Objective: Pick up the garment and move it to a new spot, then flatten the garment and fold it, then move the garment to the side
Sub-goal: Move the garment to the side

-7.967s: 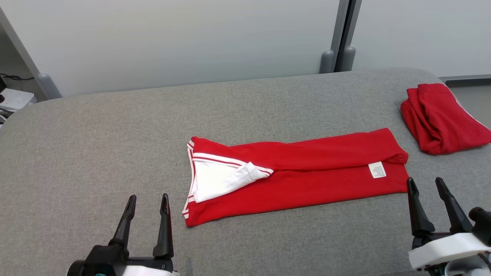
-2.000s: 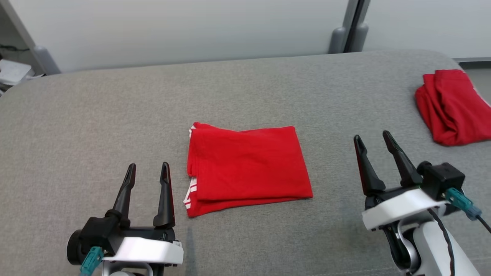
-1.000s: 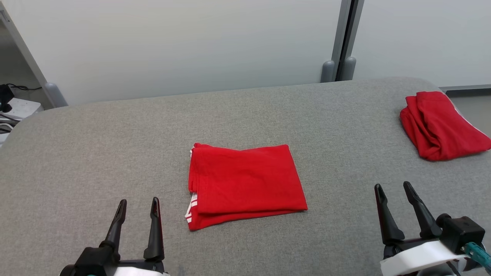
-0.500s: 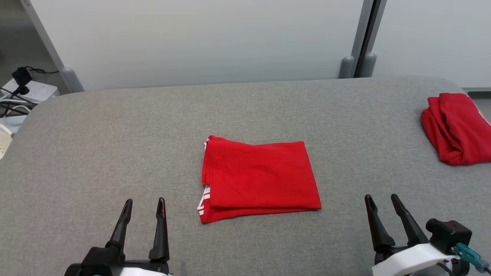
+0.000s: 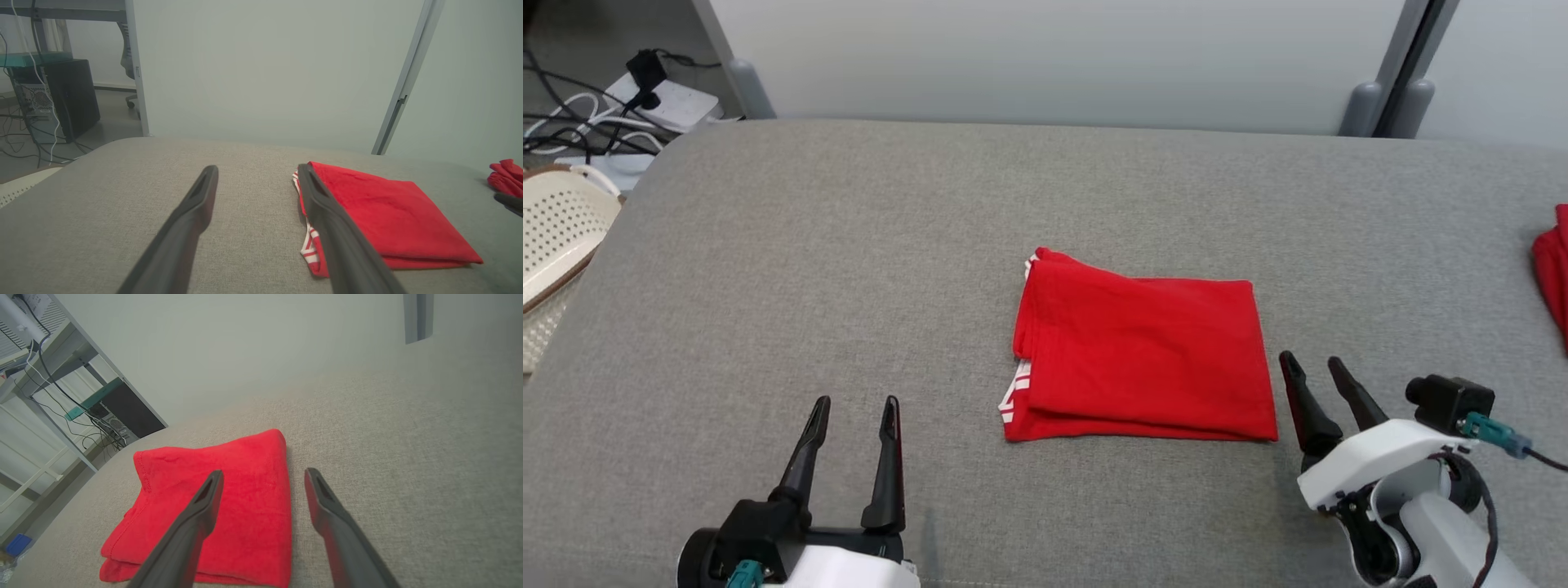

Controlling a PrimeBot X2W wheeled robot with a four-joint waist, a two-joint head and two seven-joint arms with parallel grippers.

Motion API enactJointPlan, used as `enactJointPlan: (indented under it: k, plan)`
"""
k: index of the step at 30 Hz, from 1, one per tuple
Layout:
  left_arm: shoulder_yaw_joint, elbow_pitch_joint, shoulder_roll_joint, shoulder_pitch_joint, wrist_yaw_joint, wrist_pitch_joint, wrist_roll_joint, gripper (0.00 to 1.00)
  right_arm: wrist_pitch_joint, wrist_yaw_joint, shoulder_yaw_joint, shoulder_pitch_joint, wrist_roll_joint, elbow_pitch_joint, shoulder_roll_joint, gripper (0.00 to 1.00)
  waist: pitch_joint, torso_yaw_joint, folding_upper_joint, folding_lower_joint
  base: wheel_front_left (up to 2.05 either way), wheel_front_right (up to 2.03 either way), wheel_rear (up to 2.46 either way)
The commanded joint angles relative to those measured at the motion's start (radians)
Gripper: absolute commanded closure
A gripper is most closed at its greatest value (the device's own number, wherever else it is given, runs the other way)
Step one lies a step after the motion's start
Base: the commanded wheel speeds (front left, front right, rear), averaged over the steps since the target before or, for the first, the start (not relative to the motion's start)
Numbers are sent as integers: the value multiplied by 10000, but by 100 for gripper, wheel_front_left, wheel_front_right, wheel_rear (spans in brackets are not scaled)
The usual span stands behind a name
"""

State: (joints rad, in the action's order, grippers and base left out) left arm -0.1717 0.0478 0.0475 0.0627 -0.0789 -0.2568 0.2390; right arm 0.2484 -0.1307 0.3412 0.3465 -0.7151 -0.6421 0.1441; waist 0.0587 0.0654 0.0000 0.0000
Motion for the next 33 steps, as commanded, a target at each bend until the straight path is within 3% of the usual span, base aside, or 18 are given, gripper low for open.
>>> enactJointPlan:
  k: [1,12,24,25,26,27,28,33]
  plan:
    - [275,-250,28,-565,47,-49,25,0,133,0,303,514,-222,-57,169,0,309,314,0,0,0,0,0]
    - [-18,-261,28,-935,-29,-49,45,0,111,0,1556,2002,-1548,-2429,552,0,892,1001,0,0,0,0,0]
    - [-228,-319,28,-1221,-135,-49,67,0,-171,0,2367,2648,-2959,-3834,632,0,1146,1536,0,0,0,0,0]
    - [-240,-340,28,-1254,-169,-49,85,0,-224,0,2499,2649,-3093,-3998,619,36,1144,1622,0,0,0,0,0]
    - [-237,-362,28,-1261,-189,-49,95,0,-233,0,2547,2662,-3169,-4052,609,56,1150,1649,0,0,0,0,0]
    - [-238,-382,28,-1260,-202,-49,103,0,-224,0,2587,2684,-3243,-4072,599,88,1153,1668,0,0,0,0,0]
    - [-239,-399,28,-1252,-212,-49,108,0,-204,0,2646,2712,-3289,-4062,605,100,1162,1681,0,0,0,0,0]
    - [-241,-415,28,-1221,-240,-49,103,0,51,0,2961,2972,-3207,-3644,817,100,1168,1711,0,0,0,0,0]
